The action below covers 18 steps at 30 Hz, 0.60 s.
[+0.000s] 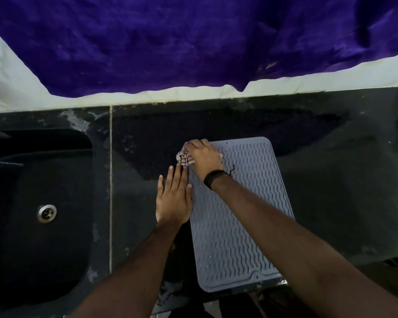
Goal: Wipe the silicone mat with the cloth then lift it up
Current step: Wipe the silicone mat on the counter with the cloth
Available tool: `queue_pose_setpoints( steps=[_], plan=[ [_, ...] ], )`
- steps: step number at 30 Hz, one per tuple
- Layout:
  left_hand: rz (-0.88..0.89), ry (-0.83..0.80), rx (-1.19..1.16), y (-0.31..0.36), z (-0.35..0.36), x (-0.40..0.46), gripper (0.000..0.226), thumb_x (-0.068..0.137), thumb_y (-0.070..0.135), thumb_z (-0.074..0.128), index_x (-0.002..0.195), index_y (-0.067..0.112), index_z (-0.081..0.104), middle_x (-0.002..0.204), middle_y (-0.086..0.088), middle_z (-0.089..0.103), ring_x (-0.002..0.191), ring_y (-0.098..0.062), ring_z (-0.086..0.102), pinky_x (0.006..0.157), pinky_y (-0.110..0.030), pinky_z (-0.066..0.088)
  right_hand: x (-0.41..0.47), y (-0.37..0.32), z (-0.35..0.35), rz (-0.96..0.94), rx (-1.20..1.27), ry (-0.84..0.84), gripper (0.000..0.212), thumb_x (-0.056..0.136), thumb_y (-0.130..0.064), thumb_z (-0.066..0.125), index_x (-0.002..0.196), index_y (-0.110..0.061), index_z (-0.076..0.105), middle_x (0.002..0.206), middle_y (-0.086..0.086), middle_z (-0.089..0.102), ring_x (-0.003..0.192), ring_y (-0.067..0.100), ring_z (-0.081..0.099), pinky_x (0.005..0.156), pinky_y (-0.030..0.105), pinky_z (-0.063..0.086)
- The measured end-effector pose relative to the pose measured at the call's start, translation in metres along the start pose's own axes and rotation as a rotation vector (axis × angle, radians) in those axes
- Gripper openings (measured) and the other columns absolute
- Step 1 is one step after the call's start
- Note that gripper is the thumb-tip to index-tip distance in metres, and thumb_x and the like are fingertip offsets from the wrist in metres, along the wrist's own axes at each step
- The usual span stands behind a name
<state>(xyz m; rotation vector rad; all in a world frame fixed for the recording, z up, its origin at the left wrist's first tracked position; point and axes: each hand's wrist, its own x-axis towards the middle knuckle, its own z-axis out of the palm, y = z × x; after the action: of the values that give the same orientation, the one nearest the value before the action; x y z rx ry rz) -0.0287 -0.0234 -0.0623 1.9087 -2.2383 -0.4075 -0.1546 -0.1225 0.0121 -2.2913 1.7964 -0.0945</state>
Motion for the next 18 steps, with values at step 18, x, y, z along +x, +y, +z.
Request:
queue_pose_setpoints(
  steps=[18],
  plan=[
    [-0.037, -0.022, -0.036, 0.001, -0.003, 0.0, 0.058, 0.108, 0.041, 0.019, 0.163, 0.022, 0.023, 0.171, 0.001, 0.017, 0.159, -0.016, 0.004, 0.129, -0.047, 0.006, -0.01, 0.012, 0.0, 0.243, 0.07, 0.037, 0.039, 0.09, -0.011, 0.052, 0.129, -0.013, 0.05, 0.127, 0.009, 0.056, 0.115, 0.029, 0.051, 0.09, 0.042, 0.048]
  ],
)
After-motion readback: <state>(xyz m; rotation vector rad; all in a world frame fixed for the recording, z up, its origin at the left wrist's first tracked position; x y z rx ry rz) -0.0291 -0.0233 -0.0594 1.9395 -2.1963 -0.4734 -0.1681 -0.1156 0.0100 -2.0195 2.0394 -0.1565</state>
